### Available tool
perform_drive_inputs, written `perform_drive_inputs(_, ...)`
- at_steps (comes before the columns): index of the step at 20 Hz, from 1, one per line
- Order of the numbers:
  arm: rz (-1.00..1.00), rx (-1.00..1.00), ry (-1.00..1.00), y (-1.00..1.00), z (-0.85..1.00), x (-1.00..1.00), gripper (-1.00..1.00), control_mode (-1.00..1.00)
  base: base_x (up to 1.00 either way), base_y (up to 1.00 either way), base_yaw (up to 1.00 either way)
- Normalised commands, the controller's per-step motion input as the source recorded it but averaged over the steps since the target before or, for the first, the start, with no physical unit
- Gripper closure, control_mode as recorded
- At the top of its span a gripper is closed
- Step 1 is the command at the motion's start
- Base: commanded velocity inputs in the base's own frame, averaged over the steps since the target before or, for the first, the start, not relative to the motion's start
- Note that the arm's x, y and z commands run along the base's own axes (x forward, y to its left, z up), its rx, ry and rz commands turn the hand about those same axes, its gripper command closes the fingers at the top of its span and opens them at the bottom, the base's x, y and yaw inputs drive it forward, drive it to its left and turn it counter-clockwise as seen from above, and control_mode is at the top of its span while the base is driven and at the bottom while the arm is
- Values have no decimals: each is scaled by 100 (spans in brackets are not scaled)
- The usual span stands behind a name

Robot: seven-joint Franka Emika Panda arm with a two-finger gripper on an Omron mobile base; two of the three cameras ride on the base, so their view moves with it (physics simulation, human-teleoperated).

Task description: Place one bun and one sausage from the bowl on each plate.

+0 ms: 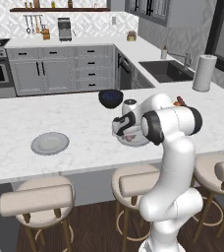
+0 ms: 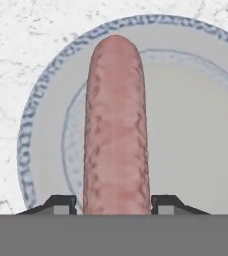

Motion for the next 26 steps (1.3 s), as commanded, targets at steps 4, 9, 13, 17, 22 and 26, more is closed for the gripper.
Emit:
perform_drive_inputs(4, -7, 0, -1, 0, 33, -29, -100, -100, 0, 0, 0)
perform_drive_inputs(9, -4, 0, -9, -2, 93, -47, -100, -100, 0, 0, 0)
perform_drive_inputs(13, 0, 1, -1, -42, 100, -38, -100, -100, 0, 0, 0)
perform_drive_inputs(17, 0, 0, 0, -72, 100, -3, -100, -100, 0, 0, 0)
perform_drive_inputs(22, 0, 0, 2, -81, 90, 13, -100, -100, 0, 0, 0)
perform_drive_inputs(26, 0, 0, 9, -95, 47, 18, -100, -100, 0, 0, 0)
